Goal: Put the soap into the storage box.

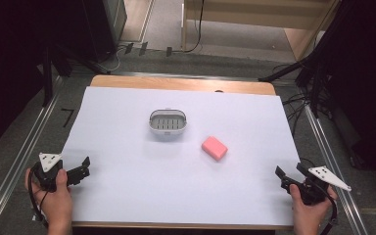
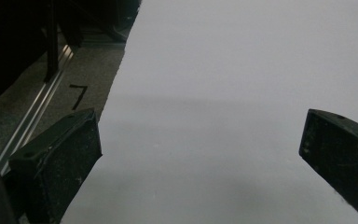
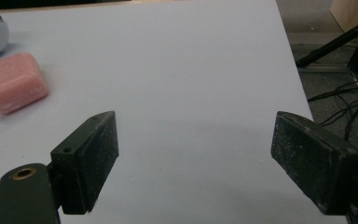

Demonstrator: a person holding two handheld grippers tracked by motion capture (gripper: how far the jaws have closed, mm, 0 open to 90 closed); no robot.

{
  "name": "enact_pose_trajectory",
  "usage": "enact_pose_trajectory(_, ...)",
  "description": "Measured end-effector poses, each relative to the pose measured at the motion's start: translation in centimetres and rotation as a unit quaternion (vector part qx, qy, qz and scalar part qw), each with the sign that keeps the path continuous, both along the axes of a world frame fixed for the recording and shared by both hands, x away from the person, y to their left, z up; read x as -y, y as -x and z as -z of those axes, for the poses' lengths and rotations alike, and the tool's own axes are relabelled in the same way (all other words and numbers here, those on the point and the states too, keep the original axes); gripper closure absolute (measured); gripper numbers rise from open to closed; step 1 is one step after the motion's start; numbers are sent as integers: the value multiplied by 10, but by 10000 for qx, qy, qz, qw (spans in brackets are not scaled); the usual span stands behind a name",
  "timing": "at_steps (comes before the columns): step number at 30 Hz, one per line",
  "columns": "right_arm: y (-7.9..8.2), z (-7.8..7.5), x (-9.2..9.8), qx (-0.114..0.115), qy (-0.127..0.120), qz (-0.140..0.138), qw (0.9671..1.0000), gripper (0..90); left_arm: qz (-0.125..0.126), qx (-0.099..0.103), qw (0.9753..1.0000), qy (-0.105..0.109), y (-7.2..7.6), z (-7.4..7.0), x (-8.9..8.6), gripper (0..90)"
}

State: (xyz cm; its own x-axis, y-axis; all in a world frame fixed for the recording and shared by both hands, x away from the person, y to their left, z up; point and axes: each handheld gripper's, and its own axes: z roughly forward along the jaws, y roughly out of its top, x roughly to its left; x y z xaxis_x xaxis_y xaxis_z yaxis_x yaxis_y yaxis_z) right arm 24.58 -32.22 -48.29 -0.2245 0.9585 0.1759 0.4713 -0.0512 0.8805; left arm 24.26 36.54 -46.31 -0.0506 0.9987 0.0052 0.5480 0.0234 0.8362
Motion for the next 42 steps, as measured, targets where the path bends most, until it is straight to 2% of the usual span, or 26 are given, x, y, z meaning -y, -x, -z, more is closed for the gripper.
enact_pose_trajectory(1,0,0,-1,-28,44,-16,10000,164,0,-11,10000,9,0,0,0,0)
enact_pose_trajectory(2,-1,0,-2,-43,67,-84,9999,210,2,2,10000,22,0,0,0,0)
enact_pose_trajectory(4,-1,0,-2,-49,22,-226,9997,365,44,148,9998,125,3,0,-2,0)
enact_pose_trajectory(5,-1,-1,-1,-64,16,-219,9997,355,14,226,9995,206,4,0,-4,0)
enact_pose_trajectory(6,-2,-1,-1,-117,42,-171,9998,331,-9,230,9994,260,4,0,-5,0)
enact_pose_trajectory(8,-3,-1,-1,-216,153,-217,9994,353,14,179,9994,310,3,1,-6,0)
enact_pose_trajectory(11,-5,-2,0,-294,187,-485,9982,395,58,98,9999,54,2,1,-1,0)
enact_pose_trajectory(13,-7,-5,0,-438,213,-620,9969,445,91,25,9997,-223,0,2,5,0)
enact_pose_trajectory(14,-8,-8,-1,-614,255,-703,9953,415,85,-25,9995,-290,0,2,6,0)
enact_pose_trajectory(15,-8,-8,-1,-614,255,-703,9953,415,85,-25,9995,-290,0,2,6,0)
enact_pose_trajectory(17,-10,-14,-5,-853,369,-818,9923,375,-6,-20,9994,-339,-1,2,7,0)
enact_pose_trajectory(18,-11,-16,-7,-934,429,-857,9910,365,30,-13,9992,-397,0,2,8,0)
enact_pose_trajectory(19,-12,-18,-8,-1021,455,-953,9892,364,49,-65,9989,-452,-2,2,9,0)
enact_pose_trajectory(21,-15,-22,-11,-1220,468,-1138,9849,374,82,-375,9977,-561,-8,3,12,0)
enact_pose_trajectory(22,-16,-24,-13,-1280,536,-1187,9832,384,109,-425,9972,-609,-9,4,12,0)
enact_pose_trajectory(23,-16,-24,-13,-1280,536,-1187,9832,384,109,-425,9972,-609,-9,4,12,0)
enact_pose_trajectory(24,-19,-27,-17,-1442,616,-1282,9793,384,75,-303,9973,-668,-6,3,14,0)
enact_pose_trajectory(25,-21,-28,-19,-1527,665,-1299,9774,380,51,-229,9976,-659,-5,3,14,0)
enact_pose_trajectory(26,-23,-29,-22,-1637,731,-1399,9738,360,42,-196,9979,-623,-4,2,13,0)
enact_pose_trajectory(28,-28,-30,-29,-1850,842,-1530,9671,349,39,-175,9986,-499,-4,2,10,0)
enact_pose_trajectory(29,-29,-30,-32,-1936,834,-1564,9649,347,46,-190,9992,-357,-4,2,8,0)
enact_pose_trajectory(30,-33,-31,-37,-2068,794,-1659,9609,331,69,-193,9995,-255,-4,2,5,0)
enact_pose_trajectory(31,-36,-32,-42,-2153,758,-1724,9582,323,50,-183,9997,-171,-4,1,4,0)
enact_pose_trajectory(33,-42,-35,-53,-2271,871,-1850,9522,321,18,-156,9999,-47,-4,1,1,0)
enact_pose_trajectory(38,-58,-46,-79,-2495,1306,-2140,9354,321,23,-135,9999,-81,-3,1,2,0)
enact_pose_trajectory(42,-69,-52,-93,-2662,1470,-2286,9248,313,33,-141,9999,-79,-3,1,2,0)
